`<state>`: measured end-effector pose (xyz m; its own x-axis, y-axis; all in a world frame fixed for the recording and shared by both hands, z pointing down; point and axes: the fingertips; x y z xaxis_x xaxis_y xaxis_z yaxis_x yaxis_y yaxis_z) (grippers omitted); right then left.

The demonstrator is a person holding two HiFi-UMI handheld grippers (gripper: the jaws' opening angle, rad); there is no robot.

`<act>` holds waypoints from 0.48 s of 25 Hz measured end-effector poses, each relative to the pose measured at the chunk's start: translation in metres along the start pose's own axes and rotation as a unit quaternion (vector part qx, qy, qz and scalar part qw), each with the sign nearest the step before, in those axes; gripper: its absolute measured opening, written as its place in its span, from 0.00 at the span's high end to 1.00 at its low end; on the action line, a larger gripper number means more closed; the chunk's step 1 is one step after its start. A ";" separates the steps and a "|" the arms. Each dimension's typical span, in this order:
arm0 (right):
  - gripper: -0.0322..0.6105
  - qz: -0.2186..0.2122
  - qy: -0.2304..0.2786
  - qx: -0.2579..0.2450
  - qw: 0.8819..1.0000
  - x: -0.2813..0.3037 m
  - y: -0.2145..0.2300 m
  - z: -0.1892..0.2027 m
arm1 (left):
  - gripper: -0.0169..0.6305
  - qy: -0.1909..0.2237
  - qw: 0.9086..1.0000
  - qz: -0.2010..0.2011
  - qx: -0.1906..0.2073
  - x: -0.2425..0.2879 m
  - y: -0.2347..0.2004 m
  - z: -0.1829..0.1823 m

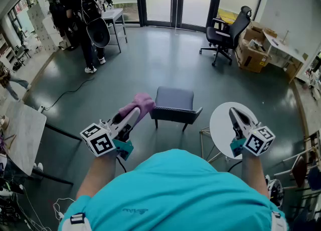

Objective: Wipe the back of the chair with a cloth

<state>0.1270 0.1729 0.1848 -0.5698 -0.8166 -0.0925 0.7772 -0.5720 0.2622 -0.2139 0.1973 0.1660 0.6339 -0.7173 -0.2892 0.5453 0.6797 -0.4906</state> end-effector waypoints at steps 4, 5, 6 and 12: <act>0.96 0.003 -0.004 -0.004 1.000 -0.003 -0.004 -0.001 | 0.88 0.001 1.000 0.004 -0.003 -0.001 0.004 -0.003; 0.96 0.002 -0.004 -0.003 1.000 -0.004 -0.004 -0.002 | 0.88 0.001 1.000 0.004 -0.003 -0.001 0.005 -0.003; 0.96 0.002 -0.003 -0.003 1.000 -0.004 -0.004 -0.003 | 0.88 0.001 1.000 0.005 -0.003 0.000 0.006 -0.002; 0.96 0.007 -0.007 0.000 1.000 -0.016 0.022 -0.006 | 0.88 0.001 1.000 0.006 -0.006 0.020 0.017 0.017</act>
<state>0.1548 0.1729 0.1863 -0.5625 -0.8234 -0.0746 0.7852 -0.5603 0.2639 -0.1833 0.1971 0.1658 0.6391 -0.7097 -0.2965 0.5307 0.6860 -0.4978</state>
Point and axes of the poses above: the fingertips, and each gripper's own axes: x forward along the fingers, y to its right, z out of its underside, and after that the axes turned 10 degrees about y, right-handed
